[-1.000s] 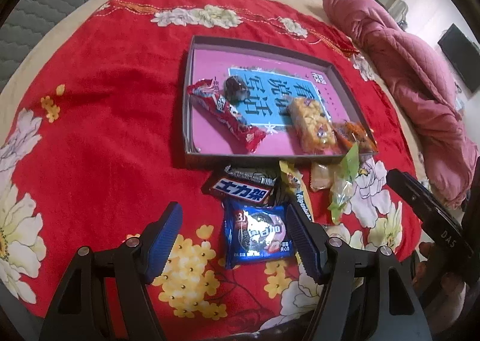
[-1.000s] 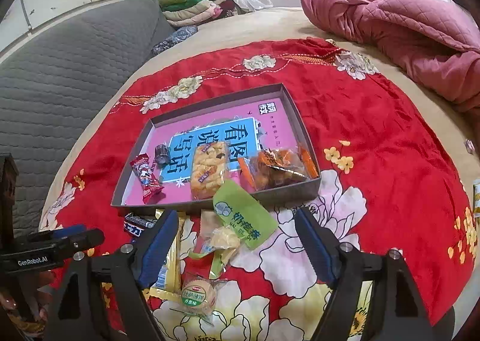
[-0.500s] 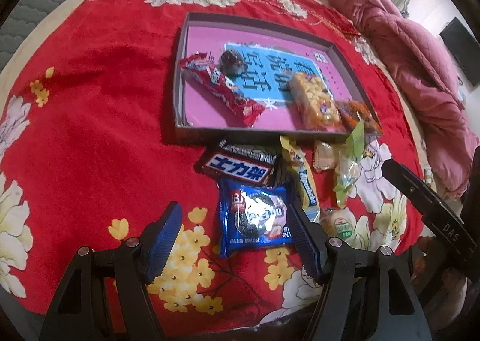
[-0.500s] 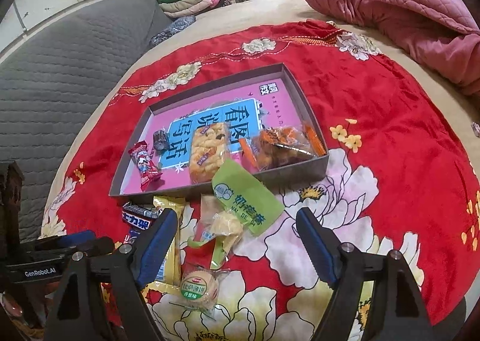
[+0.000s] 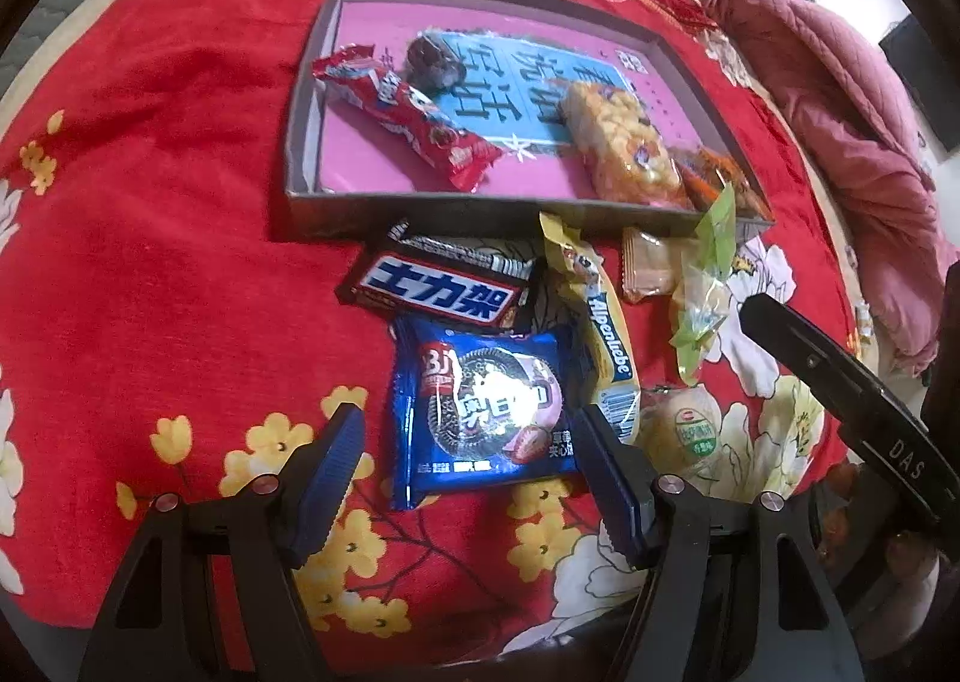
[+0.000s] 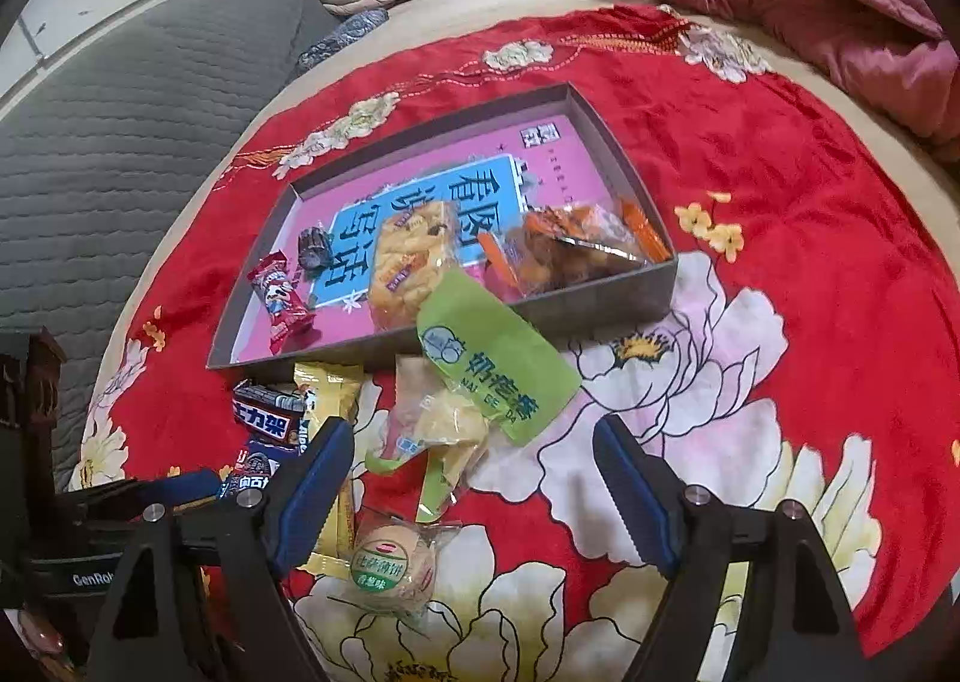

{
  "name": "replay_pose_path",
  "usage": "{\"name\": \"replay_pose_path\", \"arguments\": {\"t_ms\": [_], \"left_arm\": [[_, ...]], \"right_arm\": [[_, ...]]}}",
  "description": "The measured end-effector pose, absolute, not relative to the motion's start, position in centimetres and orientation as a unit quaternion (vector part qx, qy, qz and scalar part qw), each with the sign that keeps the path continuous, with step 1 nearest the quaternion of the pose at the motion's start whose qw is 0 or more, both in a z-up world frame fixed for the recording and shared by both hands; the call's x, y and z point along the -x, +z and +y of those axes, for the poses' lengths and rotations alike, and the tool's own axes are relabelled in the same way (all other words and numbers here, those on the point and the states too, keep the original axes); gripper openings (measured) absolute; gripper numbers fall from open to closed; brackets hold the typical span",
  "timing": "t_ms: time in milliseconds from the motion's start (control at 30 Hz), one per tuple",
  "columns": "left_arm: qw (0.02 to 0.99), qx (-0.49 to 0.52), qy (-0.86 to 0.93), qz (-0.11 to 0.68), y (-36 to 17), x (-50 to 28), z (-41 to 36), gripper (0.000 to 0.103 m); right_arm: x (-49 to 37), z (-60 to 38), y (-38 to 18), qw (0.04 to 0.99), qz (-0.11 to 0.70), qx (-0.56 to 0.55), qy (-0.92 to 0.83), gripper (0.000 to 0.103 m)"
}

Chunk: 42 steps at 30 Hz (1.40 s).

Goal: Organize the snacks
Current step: 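Close the right gripper on the green-labelled bag while the left gripper grasps the blue Oreo pack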

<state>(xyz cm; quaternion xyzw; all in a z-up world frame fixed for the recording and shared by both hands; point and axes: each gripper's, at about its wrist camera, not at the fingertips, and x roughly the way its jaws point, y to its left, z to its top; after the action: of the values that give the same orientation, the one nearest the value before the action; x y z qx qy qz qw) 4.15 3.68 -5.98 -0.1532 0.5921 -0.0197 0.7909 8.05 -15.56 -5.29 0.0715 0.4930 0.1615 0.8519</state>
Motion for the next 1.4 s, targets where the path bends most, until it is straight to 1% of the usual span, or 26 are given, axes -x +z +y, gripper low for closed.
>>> {"name": "replay_pose_path", "arguments": {"t_ms": [267,667,800,967,1067,1100,1133,1267,1333,1400], "left_arm": [[0.788,0.146,-0.017,0.598,-6.9,-4.8,3.2,0.073],[0.787,0.141,-0.013,0.6,-7.8,-5.6,2.8,0.076],[0.788,0.14,-0.01,0.6,-8.0,-6.0,2.7,0.076],[0.789,0.139,-0.006,0.599,-8.2,-6.2,2.7,0.076],[0.79,0.135,-0.003,0.598,-8.4,-6.4,2.4,0.076],[0.792,0.132,-0.002,0.597,-8.4,-6.5,2.3,0.076],[0.792,0.13,-0.002,0.596,-8.5,-6.6,2.3,0.076],[0.794,0.131,-0.001,0.594,-8.6,-6.6,2.4,0.076],[0.794,0.133,0.0,0.593,-8.6,-6.6,2.4,0.076],[0.797,0.128,0.003,0.59,-8.7,-6.6,2.3,0.076]], "right_arm": [[-8.7,-15.5,-6.7,0.84,0.511,-0.093,0.156,0.082],[-10.0,-14.9,-8.8,0.825,0.532,-0.126,0.144,0.082],[-10.2,-14.5,-9.1,0.826,0.531,-0.118,0.145,0.083],[-10.2,-13.7,-9.3,0.83,0.53,-0.094,0.145,0.083],[-10.1,-13.4,-9.3,0.831,0.531,-0.079,0.147,0.076],[-10.1,-13.3,-9.4,0.83,0.531,-0.076,0.152,0.07],[-10.1,-13.1,-9.5,0.83,0.532,-0.072,0.152,0.066],[-10.1,-13.1,-9.6,0.831,0.533,-0.06,0.15,0.058],[-10.0,-13.3,-9.5,0.83,0.533,-0.059,0.153,0.05],[-9.8,-13.6,-9.4,0.831,0.531,-0.058,0.156,0.047]]}}
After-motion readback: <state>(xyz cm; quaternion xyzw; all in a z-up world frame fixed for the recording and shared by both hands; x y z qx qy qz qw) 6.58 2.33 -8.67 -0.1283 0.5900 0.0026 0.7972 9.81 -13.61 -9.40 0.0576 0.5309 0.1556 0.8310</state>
